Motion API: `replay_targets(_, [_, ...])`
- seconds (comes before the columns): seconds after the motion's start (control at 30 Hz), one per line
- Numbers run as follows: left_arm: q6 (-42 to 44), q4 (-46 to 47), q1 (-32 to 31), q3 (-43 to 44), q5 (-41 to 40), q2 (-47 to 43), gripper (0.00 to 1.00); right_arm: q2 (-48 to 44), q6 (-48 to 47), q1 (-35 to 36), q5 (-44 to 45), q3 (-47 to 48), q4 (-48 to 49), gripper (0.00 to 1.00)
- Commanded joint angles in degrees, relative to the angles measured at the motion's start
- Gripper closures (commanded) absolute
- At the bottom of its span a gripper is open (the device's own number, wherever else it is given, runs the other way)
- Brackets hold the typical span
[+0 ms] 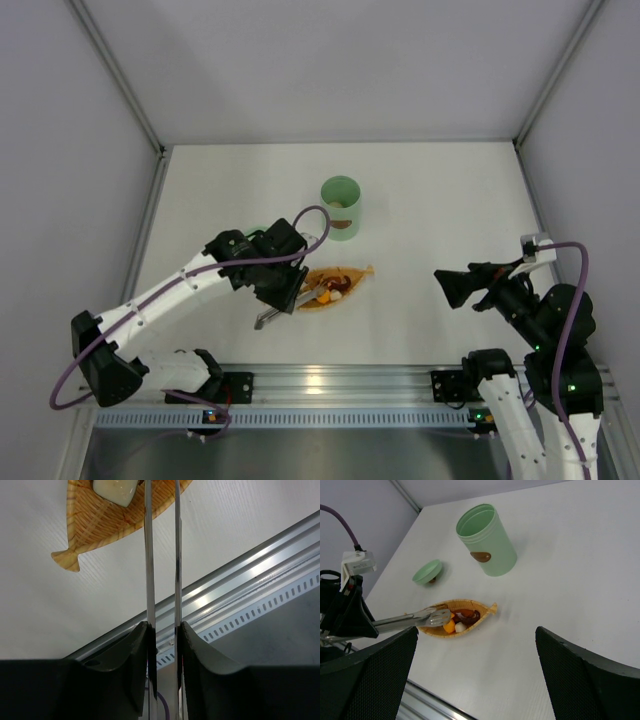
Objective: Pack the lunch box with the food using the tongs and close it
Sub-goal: Pick up the fake food from the plate.
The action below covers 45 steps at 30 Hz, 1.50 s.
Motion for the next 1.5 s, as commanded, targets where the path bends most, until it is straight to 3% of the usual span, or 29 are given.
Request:
replay_targets(0.0, [0.3, 0.9, -0.1, 0.8, -0.3, 0.0, 0.74, 0.6, -0.9, -0.8, -0.7, 1.9, -0.6, 0.01])
replay_targets(0.37, [0.2, -0.5, -0.1, 3.5, -0.8, -0.7, 0.86, 0.2, -0.9, -0.8, -0.7, 1.8, -0.8, 0.00])
replay_targets(1.47, [0.7, -3.3, -0.1, 9.0, -2.1, -1.2, 0.95, -0.1, -0.7, -0.8, -0.6, 1.5, -1.0, 0.00])
